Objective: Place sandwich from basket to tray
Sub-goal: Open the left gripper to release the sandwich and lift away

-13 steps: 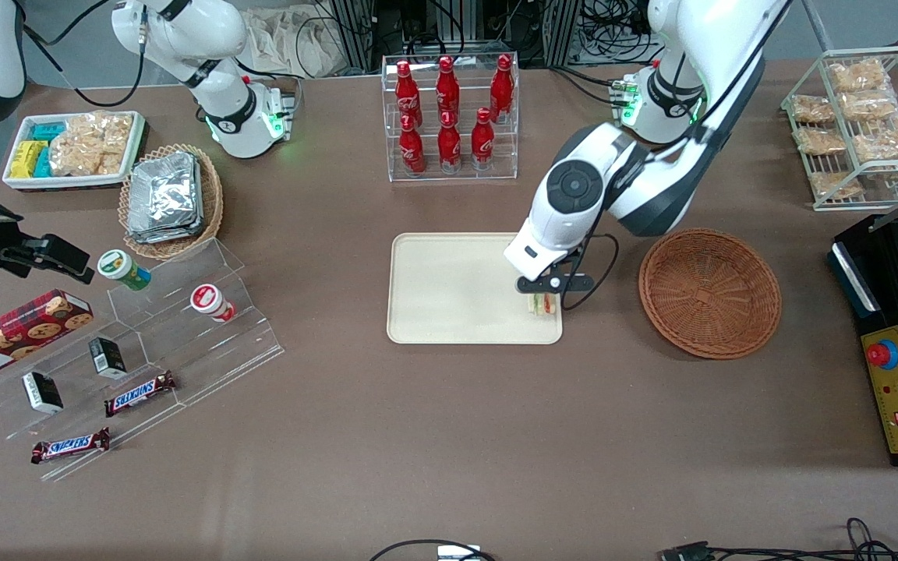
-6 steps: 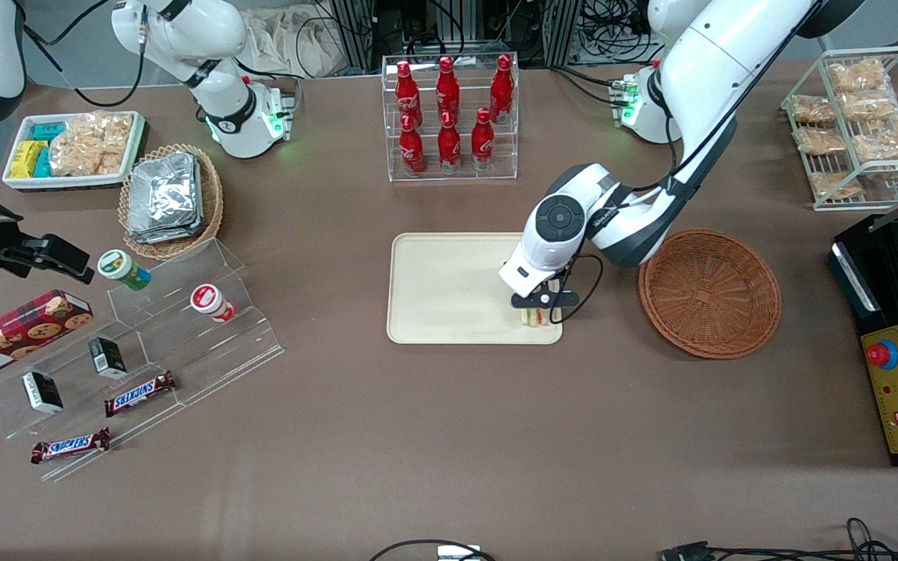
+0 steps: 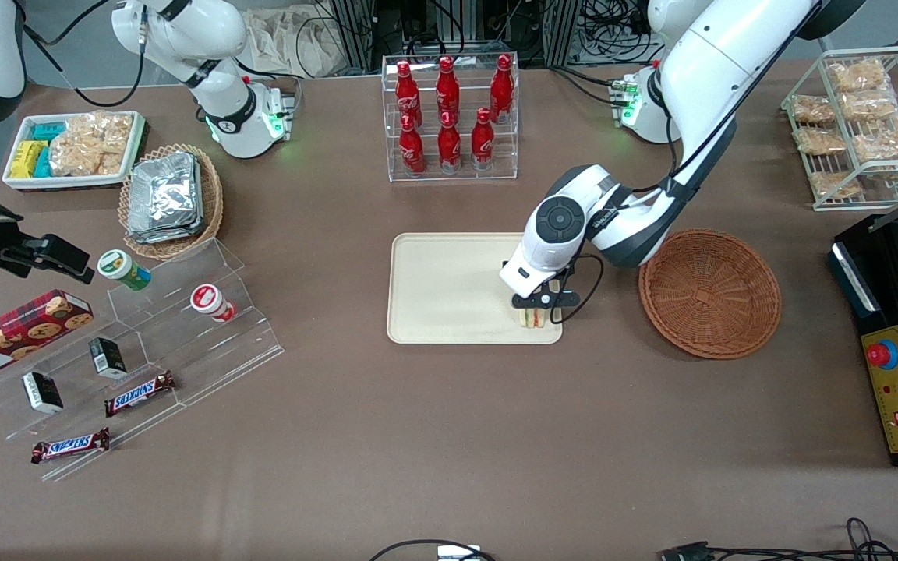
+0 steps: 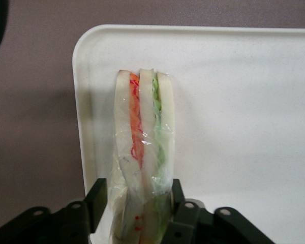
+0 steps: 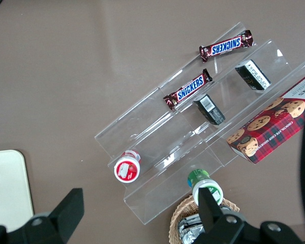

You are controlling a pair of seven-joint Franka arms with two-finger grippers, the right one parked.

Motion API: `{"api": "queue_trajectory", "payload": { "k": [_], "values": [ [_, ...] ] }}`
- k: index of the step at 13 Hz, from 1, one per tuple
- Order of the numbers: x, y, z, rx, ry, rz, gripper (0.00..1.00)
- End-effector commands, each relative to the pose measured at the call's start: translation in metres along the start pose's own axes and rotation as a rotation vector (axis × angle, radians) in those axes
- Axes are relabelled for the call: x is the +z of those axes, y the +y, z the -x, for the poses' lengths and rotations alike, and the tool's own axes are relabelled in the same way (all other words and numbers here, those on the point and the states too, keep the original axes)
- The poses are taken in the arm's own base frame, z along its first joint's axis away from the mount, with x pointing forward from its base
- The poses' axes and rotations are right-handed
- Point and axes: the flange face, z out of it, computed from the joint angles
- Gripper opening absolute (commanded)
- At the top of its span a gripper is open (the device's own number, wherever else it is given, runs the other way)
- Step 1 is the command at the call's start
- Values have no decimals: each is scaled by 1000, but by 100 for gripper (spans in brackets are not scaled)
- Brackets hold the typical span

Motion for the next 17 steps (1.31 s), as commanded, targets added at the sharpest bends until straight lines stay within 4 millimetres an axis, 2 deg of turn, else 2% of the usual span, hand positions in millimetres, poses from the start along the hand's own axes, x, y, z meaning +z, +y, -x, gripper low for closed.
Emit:
{"api": "queue_trajectory", "payload": {
  "k": [1, 5, 6, 7, 8, 9, 11, 14, 15, 17],
  "values": [
    [-5, -3, 1, -11, 21, -13, 100],
    [-13, -5, 1, -17, 14, -35, 100],
    [-21, -5, 1, -18, 23, -37, 100],
    [-38, -4, 0, -21, 45, -40, 100],
    [-58, -8, 0, -26, 54, -64, 100],
    [-86, -3, 4, -38, 63, -65, 100],
    [-155, -4, 6, -79, 58, -69, 100],
    [-250, -23, 14, -60, 56, -136, 100],
    [-276, -39, 15, -57, 68, -153, 100],
    [-318, -91, 14, -58, 79, -104, 100]
  ]
}}
